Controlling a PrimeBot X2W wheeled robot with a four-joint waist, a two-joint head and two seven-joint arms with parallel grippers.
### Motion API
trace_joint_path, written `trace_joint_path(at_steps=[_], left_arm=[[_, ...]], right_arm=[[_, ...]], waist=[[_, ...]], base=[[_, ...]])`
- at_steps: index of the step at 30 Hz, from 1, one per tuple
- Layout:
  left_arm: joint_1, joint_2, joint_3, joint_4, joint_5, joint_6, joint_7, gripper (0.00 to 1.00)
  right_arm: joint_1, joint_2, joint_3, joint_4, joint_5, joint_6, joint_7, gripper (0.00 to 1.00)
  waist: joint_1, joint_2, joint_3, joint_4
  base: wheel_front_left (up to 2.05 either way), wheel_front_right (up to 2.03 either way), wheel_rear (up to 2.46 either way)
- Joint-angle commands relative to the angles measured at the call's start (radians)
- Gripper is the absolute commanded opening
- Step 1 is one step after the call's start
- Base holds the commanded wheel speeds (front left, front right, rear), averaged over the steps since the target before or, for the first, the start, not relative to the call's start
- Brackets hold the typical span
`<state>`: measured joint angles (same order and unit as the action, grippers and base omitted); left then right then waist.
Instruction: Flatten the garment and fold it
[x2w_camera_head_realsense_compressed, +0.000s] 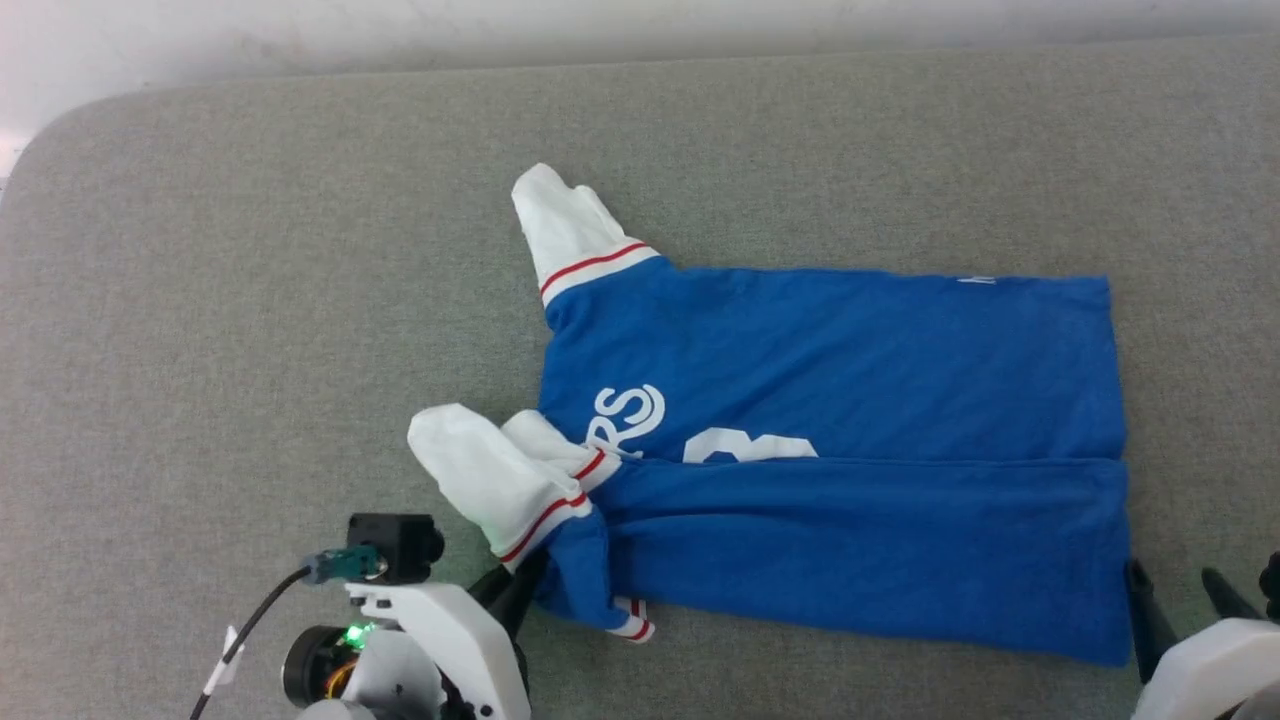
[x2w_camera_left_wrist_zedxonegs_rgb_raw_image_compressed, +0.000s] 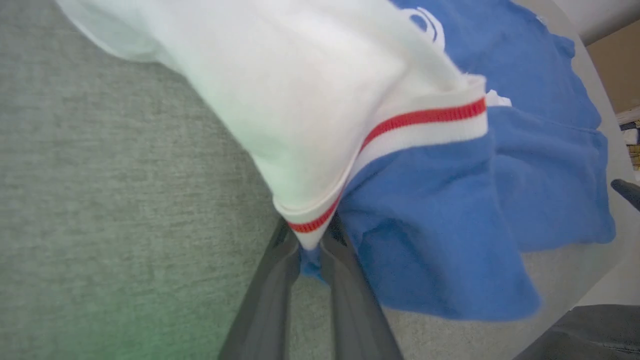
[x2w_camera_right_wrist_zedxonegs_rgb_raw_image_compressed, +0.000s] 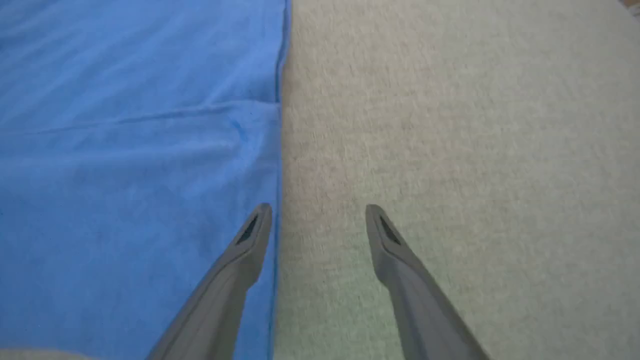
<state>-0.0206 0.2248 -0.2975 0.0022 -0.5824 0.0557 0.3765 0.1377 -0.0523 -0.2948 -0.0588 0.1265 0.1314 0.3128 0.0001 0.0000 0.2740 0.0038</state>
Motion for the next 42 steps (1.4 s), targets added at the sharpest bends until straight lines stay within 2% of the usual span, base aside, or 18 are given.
trace_joint_path(at_steps=[1,5,14,25,30,40,41,42], left_arm=[[0.018,0.023,0.021,0.012,-0.001,0.025,-0.003,0.00],[0.022,0.028,0.023,-0.024,0.000,0.031,-0.001,0.00],[0.010,0.028,0.008,-0.043,-0.003,0.028,0.011,0.00],[-0.001,0.031,0.004,-0.043,-0.012,0.025,0.007,0.00],[-0.010,0.030,-0.001,-0.038,-0.014,0.022,0.005,0.00],[-0.022,0.030,-0.017,-0.033,-0.014,0.014,0.006,0.00],[-0.022,0.031,-0.017,-0.033,-0.014,0.015,0.006,0.00],[-0.022,0.031,-0.017,-0.033,-0.015,0.015,0.005,0.00]], right_arm=[[0.008,0.002,-0.003,-0.012,0.007,-0.001,0.024,1.00],[0.028,0.002,-0.009,-0.043,0.027,-0.001,0.146,1.00],[0.056,0.002,0.073,-0.081,0.135,-0.001,0.235,1.00],[0.107,0.002,0.031,-0.357,0.177,-0.001,0.369,1.00],[0.118,0.002,0.071,-0.287,0.200,-0.001,0.394,1.00],[0.078,0.002,0.086,-0.104,0.183,-0.001,0.294,1.00],[0.073,0.002,0.089,-0.090,0.186,-0.001,0.286,0.93],[0.068,0.002,0.093,-0.078,0.193,-0.001,0.280,0.50]], waist=[[-0.0001,0.0000,0.003,0.002],[-0.0001,0.0000,0.013,0.009],[-0.0001,0.0000,0.030,0.014],[-0.0001,0.0000,0.041,0.001],[-0.0001,0.0000,0.043,0.007],[-0.0001,0.0000,0.041,0.028],[-0.0001,0.0000,0.041,0.028],[-0.0001,0.0000,0.041,0.028]], base=[[0.00,0.00,0.00],[0.00,0.00,0.00],[0.00,0.00,0.00],[0.00,0.00,0.00],[0.00,0.00,0.00],[0.00,0.00,0.00],[0.00,0.00,0.00],[0.00,0.00,0.00]])
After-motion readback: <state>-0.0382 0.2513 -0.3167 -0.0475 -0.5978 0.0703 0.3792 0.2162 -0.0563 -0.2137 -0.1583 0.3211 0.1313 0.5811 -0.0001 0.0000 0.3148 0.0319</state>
